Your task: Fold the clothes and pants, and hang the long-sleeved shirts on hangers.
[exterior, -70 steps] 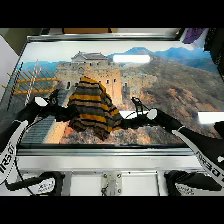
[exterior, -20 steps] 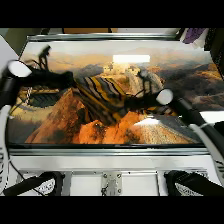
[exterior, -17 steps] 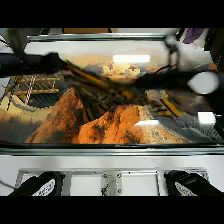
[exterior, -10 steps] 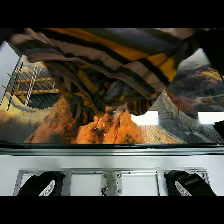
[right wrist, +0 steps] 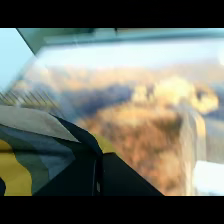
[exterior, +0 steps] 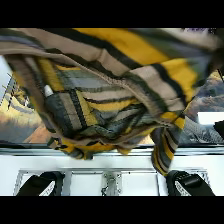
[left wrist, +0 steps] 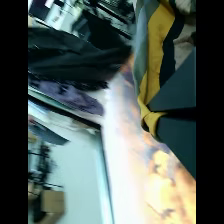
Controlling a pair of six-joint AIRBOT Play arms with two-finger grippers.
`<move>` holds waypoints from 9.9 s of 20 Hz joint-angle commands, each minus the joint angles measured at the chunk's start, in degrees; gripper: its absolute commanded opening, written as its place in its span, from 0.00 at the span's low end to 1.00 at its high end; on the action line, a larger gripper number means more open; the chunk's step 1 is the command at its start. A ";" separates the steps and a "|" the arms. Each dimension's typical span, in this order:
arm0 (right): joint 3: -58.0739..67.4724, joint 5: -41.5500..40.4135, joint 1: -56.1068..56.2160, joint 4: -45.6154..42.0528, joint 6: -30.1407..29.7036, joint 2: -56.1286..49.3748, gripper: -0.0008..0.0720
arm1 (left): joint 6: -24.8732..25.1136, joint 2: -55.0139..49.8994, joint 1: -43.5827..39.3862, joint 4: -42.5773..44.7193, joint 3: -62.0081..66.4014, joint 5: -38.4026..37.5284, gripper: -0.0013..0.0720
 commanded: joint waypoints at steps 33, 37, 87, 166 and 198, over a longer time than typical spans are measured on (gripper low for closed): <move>-46.18 -11.28 32.00 -12.37 13.09 -25.31 0.88 | -12.17 -7.06 -18.14 15.28 -60.48 6.99 0.92; -44.30 -13.86 32.61 -12.87 14.27 -31.21 0.88 | -12.83 -12.22 -18.29 15.41 -61.11 7.78 0.92; -34.75 -12.48 14.40 -15.56 17.90 -17.25 0.04 | -27.63 -40.26 -27.32 42.14 -37.40 5.20 0.34; -15.91 15.15 8.41 -5.70 -2.89 -29.81 0.04 | 4.31 -55.89 32.30 46.62 -7.56 6.03 1.00; -15.91 15.15 8.39 -5.70 -2.89 -30.29 0.04 | 3.69 -58.40 31.19 48.35 -1.01 3.04 0.03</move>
